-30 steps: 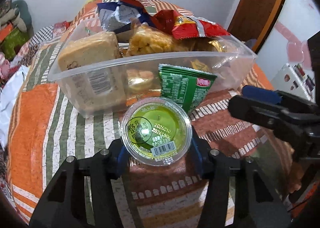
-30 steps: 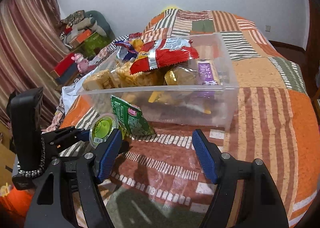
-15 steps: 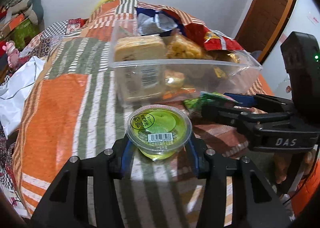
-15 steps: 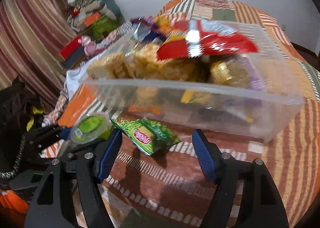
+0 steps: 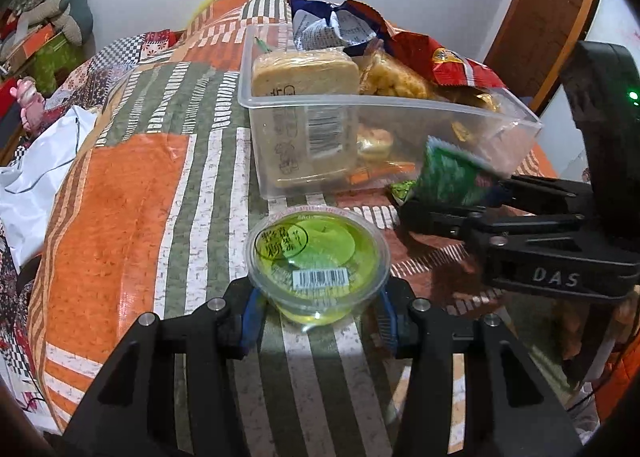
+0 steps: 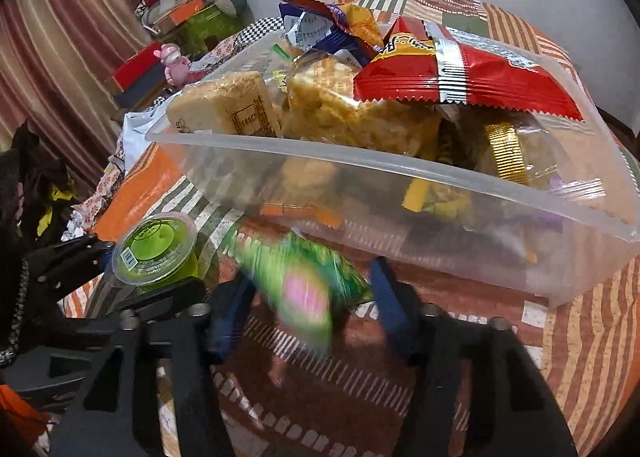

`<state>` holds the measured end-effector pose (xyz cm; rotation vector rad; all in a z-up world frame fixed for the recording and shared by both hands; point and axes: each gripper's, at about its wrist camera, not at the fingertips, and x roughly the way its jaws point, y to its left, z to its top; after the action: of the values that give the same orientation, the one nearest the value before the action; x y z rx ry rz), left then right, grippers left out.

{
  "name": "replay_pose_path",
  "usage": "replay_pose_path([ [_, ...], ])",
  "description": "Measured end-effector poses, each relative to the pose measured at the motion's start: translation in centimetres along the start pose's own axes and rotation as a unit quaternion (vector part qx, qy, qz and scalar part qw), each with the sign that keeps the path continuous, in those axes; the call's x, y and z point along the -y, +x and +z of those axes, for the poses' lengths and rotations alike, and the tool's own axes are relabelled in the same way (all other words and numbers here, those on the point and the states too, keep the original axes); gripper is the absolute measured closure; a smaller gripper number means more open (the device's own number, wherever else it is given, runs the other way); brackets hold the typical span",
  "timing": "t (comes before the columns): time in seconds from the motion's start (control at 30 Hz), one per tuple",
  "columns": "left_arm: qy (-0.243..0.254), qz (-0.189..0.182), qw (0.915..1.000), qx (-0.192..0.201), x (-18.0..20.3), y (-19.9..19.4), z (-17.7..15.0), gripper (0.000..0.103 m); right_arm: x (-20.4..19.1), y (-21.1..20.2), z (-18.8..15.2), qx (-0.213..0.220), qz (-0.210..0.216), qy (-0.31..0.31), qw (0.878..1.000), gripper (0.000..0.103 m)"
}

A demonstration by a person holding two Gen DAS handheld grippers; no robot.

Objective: Organize snacks
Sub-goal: 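Grasp the green jelly cup with the left tool while the right tool grasps the green pea-snack pack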

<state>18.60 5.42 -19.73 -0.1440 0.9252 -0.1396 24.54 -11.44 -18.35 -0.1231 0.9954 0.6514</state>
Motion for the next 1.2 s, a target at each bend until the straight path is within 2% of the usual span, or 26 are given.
replay_pose_path([
  [0.03, -0.002, -0.001, 1.0000, 0.002, 0.0, 0.0, 0.0, 0.056, 0.2, -0.3, 0.0, 0.006, -0.002, 0.005, 1.000, 0.062],
  [0.07, -0.006, -0.003, 1.0000, 0.003, -0.1, 0.0, 0.1, 0.056, 0.4, -0.5, 0.0, 0.012, 0.001, 0.009, 1.000, 0.063],
  [0.33, -0.008, -0.008, 0.9998, 0.016, 0.0, -0.6, 0.2, 0.056, 0.5, -1.6, -0.5, 0.033, 0.013, 0.013, 0.999, 0.066],
  [0.57, -0.004, -0.011, 0.9986, 0.051, 1.1, -3.2, 1.0, 0.056, 0.7, -3.2, -1.0, 0.051, 0.023, 0.019, 0.998, 0.068],
  [0.8, -0.003, -0.014, 0.9969, 0.077, 1.9, -5.1, 2.5, 0.056, 0.8, -5.4, -1.0, 0.090, 0.029, 0.025, 0.995, 0.069],
  [0.9, -0.005, -0.017, 0.9965, 0.082, 2.2, -5.6, 2.7, 0.056, 1.0, -6.5, -1.1, 0.105, 0.033, 0.029, 0.993, 0.074],
  [1.0, -0.003, -0.017, 0.9962, 0.085, 2.4, -6.0, 2.9, 0.056, 1.0, -6.6, -1.1, 0.103, 0.025, 0.022, 0.994, 0.076],
  [1.07, -0.002, -0.018, 0.9964, 0.083, 2.6, -6.1, 2.9, 0.056, 1.1, -6.2, -1.3, 0.080, 0.035, 0.017, 0.996, 0.076],
  [1.13, -0.001, -0.017, 0.9964, 0.083, 2.7, -6.0, 2.8, 0.056, 1.3, -6.0, -1.7, 0.075, 0.031, 0.018, 0.997, 0.076],
  [1.2, 0.001, -0.017, 0.9965, 0.082, 2.8, -6.0, 2.7, 0.056, 1.1, -5.5, -1.9, 0.063, 0.035, 0.011, 0.997, 0.068],
])
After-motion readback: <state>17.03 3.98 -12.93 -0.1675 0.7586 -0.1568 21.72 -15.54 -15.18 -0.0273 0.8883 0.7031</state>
